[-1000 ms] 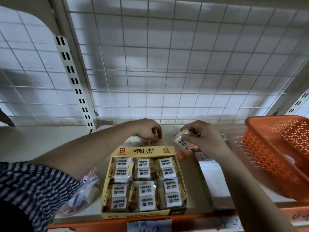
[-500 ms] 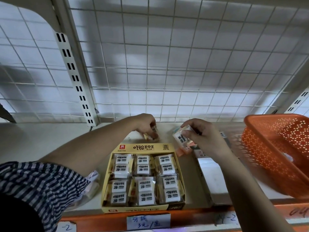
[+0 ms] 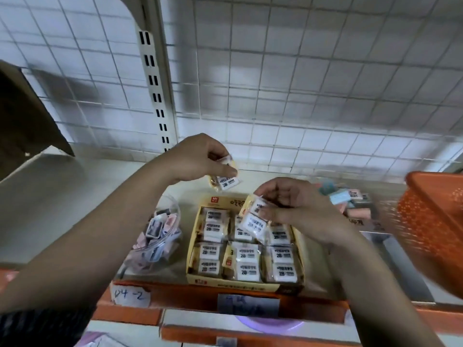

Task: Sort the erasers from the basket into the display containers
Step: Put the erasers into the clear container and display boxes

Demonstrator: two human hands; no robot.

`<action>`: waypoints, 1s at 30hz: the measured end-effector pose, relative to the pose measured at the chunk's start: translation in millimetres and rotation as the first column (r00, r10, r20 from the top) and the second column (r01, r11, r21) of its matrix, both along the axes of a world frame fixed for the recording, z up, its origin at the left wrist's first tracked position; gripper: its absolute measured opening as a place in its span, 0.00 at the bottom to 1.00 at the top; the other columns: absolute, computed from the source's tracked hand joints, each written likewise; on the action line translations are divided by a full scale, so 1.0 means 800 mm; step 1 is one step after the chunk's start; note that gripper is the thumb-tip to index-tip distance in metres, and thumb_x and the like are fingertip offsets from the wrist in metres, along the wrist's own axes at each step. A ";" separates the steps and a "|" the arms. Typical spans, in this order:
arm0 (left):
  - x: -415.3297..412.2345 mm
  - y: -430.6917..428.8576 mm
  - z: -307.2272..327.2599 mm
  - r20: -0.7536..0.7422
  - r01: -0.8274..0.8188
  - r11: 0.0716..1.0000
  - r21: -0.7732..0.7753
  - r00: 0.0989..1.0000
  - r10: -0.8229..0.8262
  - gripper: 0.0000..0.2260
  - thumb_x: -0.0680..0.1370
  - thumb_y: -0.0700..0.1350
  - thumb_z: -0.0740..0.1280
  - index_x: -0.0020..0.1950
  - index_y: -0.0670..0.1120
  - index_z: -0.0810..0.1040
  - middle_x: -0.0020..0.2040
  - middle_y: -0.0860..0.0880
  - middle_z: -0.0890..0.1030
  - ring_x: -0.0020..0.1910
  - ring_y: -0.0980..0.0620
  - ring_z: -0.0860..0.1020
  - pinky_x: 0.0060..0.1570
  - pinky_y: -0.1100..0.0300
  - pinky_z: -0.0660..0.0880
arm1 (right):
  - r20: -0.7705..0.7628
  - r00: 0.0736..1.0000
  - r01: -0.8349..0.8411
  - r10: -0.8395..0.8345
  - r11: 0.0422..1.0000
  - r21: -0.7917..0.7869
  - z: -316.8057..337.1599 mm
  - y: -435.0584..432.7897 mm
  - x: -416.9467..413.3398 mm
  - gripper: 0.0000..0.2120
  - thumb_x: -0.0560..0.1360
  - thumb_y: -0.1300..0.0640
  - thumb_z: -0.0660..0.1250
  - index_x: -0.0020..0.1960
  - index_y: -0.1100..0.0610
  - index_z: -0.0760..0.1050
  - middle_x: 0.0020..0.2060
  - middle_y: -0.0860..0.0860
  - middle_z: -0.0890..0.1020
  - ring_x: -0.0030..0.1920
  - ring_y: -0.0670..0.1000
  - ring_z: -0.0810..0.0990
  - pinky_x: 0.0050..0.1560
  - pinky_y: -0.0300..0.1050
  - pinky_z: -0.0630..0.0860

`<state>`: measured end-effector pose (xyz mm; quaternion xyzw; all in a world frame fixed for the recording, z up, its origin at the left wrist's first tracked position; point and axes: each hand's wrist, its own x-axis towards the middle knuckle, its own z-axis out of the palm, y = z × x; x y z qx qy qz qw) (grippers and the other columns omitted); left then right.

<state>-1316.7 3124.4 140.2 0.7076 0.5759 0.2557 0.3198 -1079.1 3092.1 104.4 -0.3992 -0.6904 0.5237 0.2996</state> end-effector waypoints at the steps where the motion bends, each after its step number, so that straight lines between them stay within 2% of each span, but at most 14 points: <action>1: -0.005 -0.010 -0.002 0.012 -0.020 1.000 0.013 1.000 0.020 0.11 0.70 0.51 0.76 0.45 0.43 0.84 0.37 0.44 0.80 0.36 0.53 0.76 0.40 0.58 0.69 | 0.007 0.999 -0.038 0.038 0.999 0.003 0.000 -0.005 -0.010 0.13 0.69 0.68 0.74 0.51 0.58 0.79 0.48 0.57 0.84 0.51 0.55 0.83 0.52 0.48 0.80; 3: -0.016 -0.028 -0.008 0.074 -0.049 0.999 0.023 0.996 0.047 0.13 0.72 0.50 0.75 0.44 0.40 0.82 0.35 0.47 0.79 0.35 0.53 0.77 0.36 0.59 0.72 | 0.044 0.995 -0.091 0.090 0.996 0.023 -0.002 -0.016 -0.032 0.12 0.68 0.67 0.76 0.50 0.58 0.80 0.48 0.57 0.84 0.50 0.54 0.83 0.52 0.46 0.80; 6: -0.031 -0.047 -0.016 0.210 -0.082 0.996 -0.020 0.974 0.085 0.15 0.74 0.47 0.73 0.44 0.35 0.78 0.33 0.53 0.76 0.33 0.57 0.79 0.34 0.59 0.78 | 0.169 0.977 -0.141 0.126 0.987 0.077 -0.007 -0.028 -0.061 0.12 0.68 0.64 0.77 0.49 0.56 0.80 0.44 0.52 0.83 0.45 0.49 0.83 0.46 0.41 0.80; 8: -0.038 -0.055 -0.020 0.262 -0.077 0.996 -0.041 0.961 0.085 0.16 0.75 0.47 0.72 0.42 0.33 0.75 0.30 0.55 0.74 0.31 0.58 0.77 0.34 0.58 0.78 | 0.227 0.962 -0.173 0.154 0.983 0.067 -0.011 -0.034 -0.074 0.12 0.68 0.63 0.77 0.47 0.55 0.79 0.41 0.50 0.82 0.42 0.49 0.81 0.43 0.45 0.81; 11: -0.043 -0.063 -0.019 0.305 -0.063 0.996 -0.058 0.949 0.077 0.13 0.75 0.46 0.71 0.41 0.37 0.78 0.29 0.55 0.73 0.30 0.58 0.75 0.31 0.60 0.76 | 0.345 0.928 -0.196 0.142 0.972 0.128 -0.017 -0.040 -0.087 0.10 0.67 0.60 0.78 0.46 0.52 0.80 0.40 0.46 0.82 0.41 0.43 0.80 0.47 0.47 0.80; 16: -0.048 -0.066 -0.021 0.357 -0.057 0.997 -0.059 0.931 0.075 0.11 0.75 0.47 0.71 0.43 0.38 0.80 0.29 0.54 0.75 0.30 0.57 0.75 0.29 0.63 0.74 | 0.486 0.872 -0.205 0.057 0.944 0.257 -0.021 -0.047 -0.096 0.09 0.68 0.55 0.78 0.47 0.49 0.82 0.40 0.40 0.81 0.42 0.37 0.78 0.46 0.35 0.76; 18: -0.049 -0.065 -0.022 0.363 -0.044 0.997 -0.068 0.930 0.066 0.08 0.75 0.46 0.71 0.40 0.42 0.81 0.29 0.55 0.76 0.30 0.57 0.75 0.29 0.63 0.74 | 0.523 0.852 -0.233 0.035 0.919 0.319 -0.024 -0.050 -0.099 0.08 0.69 0.54 0.77 0.47 0.51 0.82 0.39 0.39 0.77 0.41 0.36 0.75 0.43 0.29 0.69; 19: -0.049 -0.065 -0.021 0.366 -0.033 0.997 -0.072 0.929 0.057 0.08 0.75 0.46 0.71 0.37 0.45 0.81 0.28 0.56 0.75 0.29 0.57 0.75 0.29 0.64 0.74 | 0.538 0.843 -0.252 0.018 0.897 0.363 -0.026 -0.050 -0.100 0.08 0.69 0.54 0.76 0.47 0.52 0.82 0.41 0.39 0.75 0.42 0.38 0.73 0.43 0.29 0.67; 21: -0.049 -0.063 -0.022 0.367 -0.004 0.998 -0.068 0.930 0.029 0.10 0.75 0.45 0.71 0.33 0.49 0.80 0.28 0.56 0.75 0.29 0.57 0.75 0.30 0.64 0.74 | 0.555 0.832 -0.279 -0.011 0.856 0.436 -0.030 -0.051 -0.102 0.08 0.70 0.52 0.75 0.48 0.52 0.83 0.43 0.40 0.72 0.45 0.41 0.70 0.45 0.35 0.65; 24: -0.047 -0.054 -0.022 0.361 0.046 0.995 -0.086 0.932 -0.012 0.06 0.74 0.45 0.71 0.42 0.42 0.82 0.32 0.53 0.79 0.32 0.55 0.78 0.33 0.63 0.77 | 0.581 0.814 -0.337 0.011 0.824 0.456 -0.033 -0.050 -0.099 0.11 0.73 0.50 0.72 0.54 0.51 0.83 0.45 0.43 0.79 0.46 0.41 0.70 0.47 0.38 0.66; 26: -0.041 -0.045 -0.021 0.357 0.083 0.990 -0.110 0.933 -0.039 0.04 0.75 0.42 0.71 0.44 0.42 0.82 0.36 0.50 0.81 0.36 0.50 0.81 0.36 0.61 0.79 | 0.571 0.820 -0.350 0.037 0.821 0.450 -0.032 -0.052 -0.089 0.13 0.74 0.50 0.71 0.57 0.49 0.82 0.45 0.42 0.81 0.45 0.40 0.72 0.48 0.36 0.69; 28: -0.030 -0.038 -0.019 0.314 0.131 0.982 -0.134 0.946 -0.083 0.02 0.76 0.40 0.71 0.47 0.42 0.81 0.40 0.47 0.81 0.40 0.44 0.82 0.38 0.59 0.80 | 0.498 0.867 -0.275 0.012 0.846 0.458 -0.030 -0.053 -0.074 0.12 0.74 0.51 0.72 0.57 0.48 0.82 0.44 0.39 0.80 0.45 0.38 0.75 0.48 0.29 0.69; 30: -0.017 -0.029 -0.017 0.243 0.176 0.969 -0.172 0.961 -0.131 0.03 0.76 0.40 0.71 0.48 0.42 0.81 0.44 0.47 0.81 0.41 0.46 0.83 0.39 0.58 0.81 | 0.375 0.923 -0.122 -0.085 0.859 0.496 -0.031 -0.050 -0.053 0.10 0.74 0.54 0.73 0.55 0.49 0.83 0.46 0.39 0.82 0.48 0.38 0.78 0.48 0.27 0.69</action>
